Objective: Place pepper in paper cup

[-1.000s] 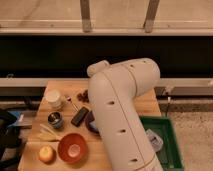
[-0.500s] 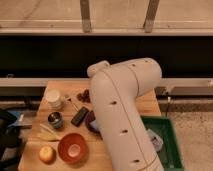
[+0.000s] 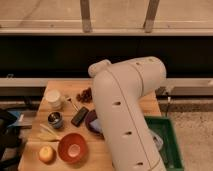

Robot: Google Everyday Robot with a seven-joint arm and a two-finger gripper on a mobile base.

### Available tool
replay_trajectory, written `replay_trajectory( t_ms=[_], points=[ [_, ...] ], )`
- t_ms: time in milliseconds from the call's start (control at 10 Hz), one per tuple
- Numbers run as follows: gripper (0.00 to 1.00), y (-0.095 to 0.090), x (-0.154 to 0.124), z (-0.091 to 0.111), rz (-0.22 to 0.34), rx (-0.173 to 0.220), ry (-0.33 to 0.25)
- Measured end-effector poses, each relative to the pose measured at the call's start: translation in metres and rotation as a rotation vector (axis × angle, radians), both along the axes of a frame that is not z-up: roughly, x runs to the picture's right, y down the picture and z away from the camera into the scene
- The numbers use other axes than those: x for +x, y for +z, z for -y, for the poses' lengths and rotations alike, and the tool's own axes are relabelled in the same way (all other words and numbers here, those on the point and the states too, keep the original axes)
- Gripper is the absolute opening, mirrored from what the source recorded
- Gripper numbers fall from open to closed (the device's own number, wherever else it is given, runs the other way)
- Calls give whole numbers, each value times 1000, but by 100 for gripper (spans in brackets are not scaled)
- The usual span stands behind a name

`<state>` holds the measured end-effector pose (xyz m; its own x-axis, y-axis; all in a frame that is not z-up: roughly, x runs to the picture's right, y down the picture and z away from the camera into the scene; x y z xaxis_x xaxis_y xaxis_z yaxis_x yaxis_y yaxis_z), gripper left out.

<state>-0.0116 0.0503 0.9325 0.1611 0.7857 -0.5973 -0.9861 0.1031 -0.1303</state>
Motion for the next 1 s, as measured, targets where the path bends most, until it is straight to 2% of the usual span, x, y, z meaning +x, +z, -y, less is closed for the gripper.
replay_trajectory(
  t_ms=[300,600,700,1000],
  points=[
    [13,-28,0,38,36,76,12],
    [13,-49,-11,68,119,140,36],
    [13,-54,-22,74,158,153,35],
    [13,-80,-87,74,348,163,-12]
  ],
)
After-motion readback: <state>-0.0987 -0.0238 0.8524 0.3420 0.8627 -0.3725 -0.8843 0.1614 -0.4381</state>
